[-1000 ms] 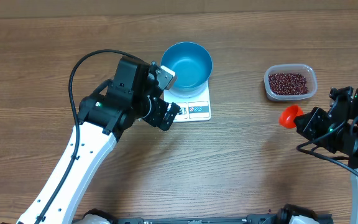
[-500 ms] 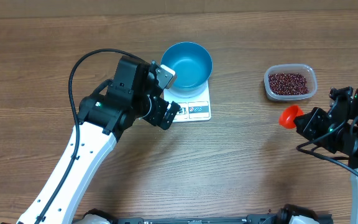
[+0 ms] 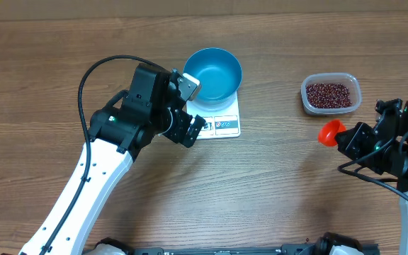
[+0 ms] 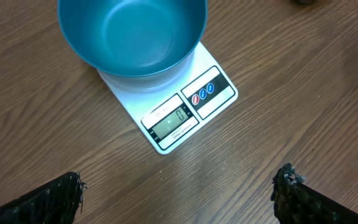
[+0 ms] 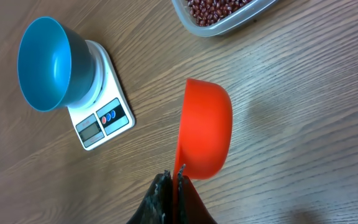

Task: Scoop item into bowl and weigh 150g on scale

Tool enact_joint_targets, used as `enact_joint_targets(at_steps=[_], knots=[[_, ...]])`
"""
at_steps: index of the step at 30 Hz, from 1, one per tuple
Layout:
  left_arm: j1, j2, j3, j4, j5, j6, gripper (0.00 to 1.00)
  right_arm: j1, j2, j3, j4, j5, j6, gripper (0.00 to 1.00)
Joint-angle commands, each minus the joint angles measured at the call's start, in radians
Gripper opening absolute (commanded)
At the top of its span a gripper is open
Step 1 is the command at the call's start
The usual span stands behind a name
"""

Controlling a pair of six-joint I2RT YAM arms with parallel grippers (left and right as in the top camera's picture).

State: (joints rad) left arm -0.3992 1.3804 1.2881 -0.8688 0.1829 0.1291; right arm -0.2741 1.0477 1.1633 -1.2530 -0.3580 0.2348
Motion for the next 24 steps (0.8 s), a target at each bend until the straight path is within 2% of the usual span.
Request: enact_joint_targets(at_steps=[1,24], knots=[[0.0,-0.006,-0.003,0.005,-0.006,-0.018,1.0,-0.002,-0.004,0.026,0.001,0.01,-0.008,0.04],[0.0,-0.006,-0.003,0.006,-0.036,-0.063,1.0,-0.002,-0.004,0.026,0.001,0.01,-0.008,0.04]])
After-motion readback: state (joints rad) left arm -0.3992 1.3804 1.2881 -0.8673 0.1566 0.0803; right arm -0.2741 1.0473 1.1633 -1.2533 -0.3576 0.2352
